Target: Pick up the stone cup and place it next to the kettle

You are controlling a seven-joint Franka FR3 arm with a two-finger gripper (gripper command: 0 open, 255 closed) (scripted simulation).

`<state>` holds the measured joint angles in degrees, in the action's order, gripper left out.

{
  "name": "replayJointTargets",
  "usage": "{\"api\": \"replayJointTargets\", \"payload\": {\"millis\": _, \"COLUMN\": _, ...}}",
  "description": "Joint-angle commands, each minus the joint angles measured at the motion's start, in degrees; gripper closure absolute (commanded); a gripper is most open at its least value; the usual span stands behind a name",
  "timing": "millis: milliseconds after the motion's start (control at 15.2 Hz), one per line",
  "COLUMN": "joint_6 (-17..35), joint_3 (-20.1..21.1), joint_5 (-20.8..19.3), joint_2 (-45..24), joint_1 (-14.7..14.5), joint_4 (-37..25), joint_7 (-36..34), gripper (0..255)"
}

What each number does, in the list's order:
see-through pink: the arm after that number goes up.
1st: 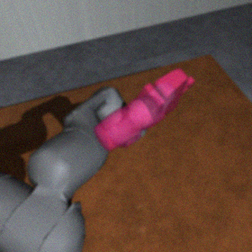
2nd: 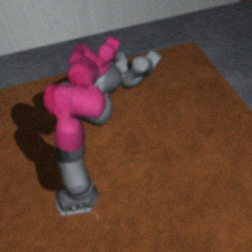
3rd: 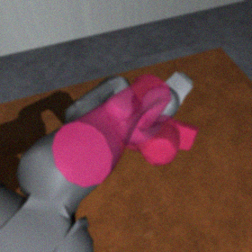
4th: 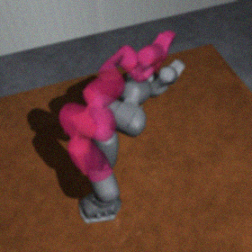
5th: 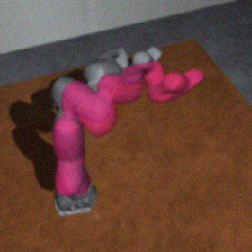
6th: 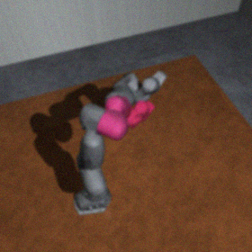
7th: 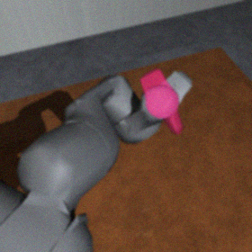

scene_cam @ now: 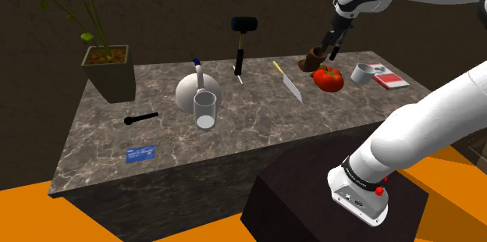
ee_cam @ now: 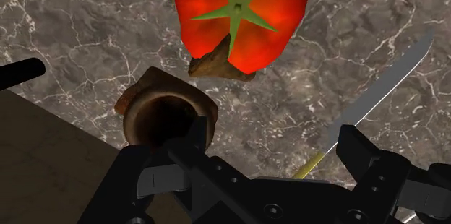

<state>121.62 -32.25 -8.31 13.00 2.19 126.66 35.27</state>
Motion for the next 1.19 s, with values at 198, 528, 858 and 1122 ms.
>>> {"api": "replayJointTargets", "payload": {"millis": 198, "joint_6": 4.56, "joint_3": -4.99, "joint_5": 8.34, "joint_2": -11.46, "joint_1": 0.11, "joint_4": -6.48, "joint_7": 9.77, "gripper": 0}}
{"api": "replayJointTargets", "payload": {"millis": 528, "joint_6": 5.98, "joint_3": -6.13, "joint_5": 19.77, "joint_2": -24.28, "joint_1": 3.82, "joint_4": -15.5, "joint_7": 20.18, "gripper": 0}}
{"api": "replayJointTargets", "payload": {"millis": 858, "joint_6": 6.85, "joint_3": -4.76, "joint_5": 24.8, "joint_2": -30.39, "joint_1": 7.05, "joint_4": -19.58, "joint_7": 24.22, "gripper": 0}}
{"api": "replayJointTargets", "payload": {"millis": 1122, "joint_6": 9.02, "joint_3": -3.96, "joint_5": 26.55, "joint_2": -32.44, "joint_1": 7.73, "joint_4": -19.04, "joint_7": 25.32, "gripper": 0}}
